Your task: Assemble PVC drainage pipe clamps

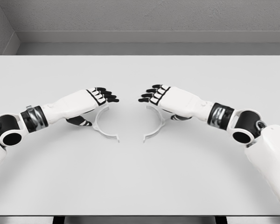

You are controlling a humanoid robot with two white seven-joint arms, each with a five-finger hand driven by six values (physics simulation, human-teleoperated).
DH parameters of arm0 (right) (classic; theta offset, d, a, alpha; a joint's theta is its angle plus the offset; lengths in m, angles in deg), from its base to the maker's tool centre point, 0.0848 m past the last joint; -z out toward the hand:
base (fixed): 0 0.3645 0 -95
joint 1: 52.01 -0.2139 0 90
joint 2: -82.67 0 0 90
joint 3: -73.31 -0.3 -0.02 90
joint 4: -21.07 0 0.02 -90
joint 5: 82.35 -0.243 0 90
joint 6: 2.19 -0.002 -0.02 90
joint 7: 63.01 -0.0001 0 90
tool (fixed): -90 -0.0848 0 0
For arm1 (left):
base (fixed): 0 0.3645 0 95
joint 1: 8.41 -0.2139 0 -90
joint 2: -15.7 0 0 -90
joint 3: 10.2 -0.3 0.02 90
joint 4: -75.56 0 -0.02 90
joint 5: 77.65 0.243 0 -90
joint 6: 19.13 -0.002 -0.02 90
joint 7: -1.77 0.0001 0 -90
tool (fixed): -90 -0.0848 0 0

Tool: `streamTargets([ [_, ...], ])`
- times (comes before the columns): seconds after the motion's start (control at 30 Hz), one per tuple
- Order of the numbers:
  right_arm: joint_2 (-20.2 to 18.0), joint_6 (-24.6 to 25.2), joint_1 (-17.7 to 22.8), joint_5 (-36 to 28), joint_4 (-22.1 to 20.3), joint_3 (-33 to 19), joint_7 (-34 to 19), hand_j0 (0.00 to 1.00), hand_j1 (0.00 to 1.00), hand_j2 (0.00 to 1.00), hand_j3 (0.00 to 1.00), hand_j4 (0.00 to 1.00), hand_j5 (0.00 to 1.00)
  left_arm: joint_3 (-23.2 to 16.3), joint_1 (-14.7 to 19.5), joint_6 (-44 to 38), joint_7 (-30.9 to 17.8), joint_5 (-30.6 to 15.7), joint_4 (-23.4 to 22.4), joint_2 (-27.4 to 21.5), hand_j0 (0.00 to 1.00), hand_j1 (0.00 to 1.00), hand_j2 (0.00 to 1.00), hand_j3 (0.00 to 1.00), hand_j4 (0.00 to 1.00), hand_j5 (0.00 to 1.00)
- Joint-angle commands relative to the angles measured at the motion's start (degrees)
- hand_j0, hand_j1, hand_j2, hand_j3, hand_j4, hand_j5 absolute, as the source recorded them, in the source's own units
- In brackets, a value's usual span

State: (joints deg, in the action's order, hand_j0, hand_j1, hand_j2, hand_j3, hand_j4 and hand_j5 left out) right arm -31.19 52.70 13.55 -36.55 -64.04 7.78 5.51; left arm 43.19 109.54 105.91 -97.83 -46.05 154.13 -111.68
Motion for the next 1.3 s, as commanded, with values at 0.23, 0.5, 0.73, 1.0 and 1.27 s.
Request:
streamTargets([
  [0.23,0.31,0.11,0.26,-0.19,2.23,0.49,-0.05,1.00,1.00,1.00,1.00,1.00,1.00,0.21,0.26,-0.04,-1.56,-0.31,0.27,1.53,1.00,1.00,1.00,1.00,1.00,1.00],
  [0.5,1.36,0.11,0.00,-0.10,2.23,2.42,-0.05,1.00,1.00,1.00,1.00,1.00,1.00,0.39,0.26,-0.04,-1.56,-0.40,0.27,2.32,1.00,1.00,1.00,1.00,1.00,1.00],
  [0.73,3.47,0.11,-0.35,-0.10,3.64,2.51,0.04,1.00,1.00,1.00,1.00,1.00,1.00,1.18,0.70,-0.04,-1.56,-0.57,-0.52,1.79,1.00,1.00,1.00,1.00,1.00,1.00],
  [1.0,3.83,0.11,-1.14,-0.10,3.90,2.42,0.04,1.00,1.00,1.00,1.00,1.00,1.00,1.01,1.76,-0.04,-1.56,-0.49,-0.78,1.88,1.00,1.00,1.00,1.00,1.00,1.00],
  [1.27,5.58,0.11,-3.08,-0.01,7.86,2.60,0.04,1.00,1.00,1.00,1.00,1.00,1.00,0.57,1.58,-0.04,-1.56,-0.49,-0.52,2.23,1.00,1.00,1.00,1.00,1.00,1.00],
])
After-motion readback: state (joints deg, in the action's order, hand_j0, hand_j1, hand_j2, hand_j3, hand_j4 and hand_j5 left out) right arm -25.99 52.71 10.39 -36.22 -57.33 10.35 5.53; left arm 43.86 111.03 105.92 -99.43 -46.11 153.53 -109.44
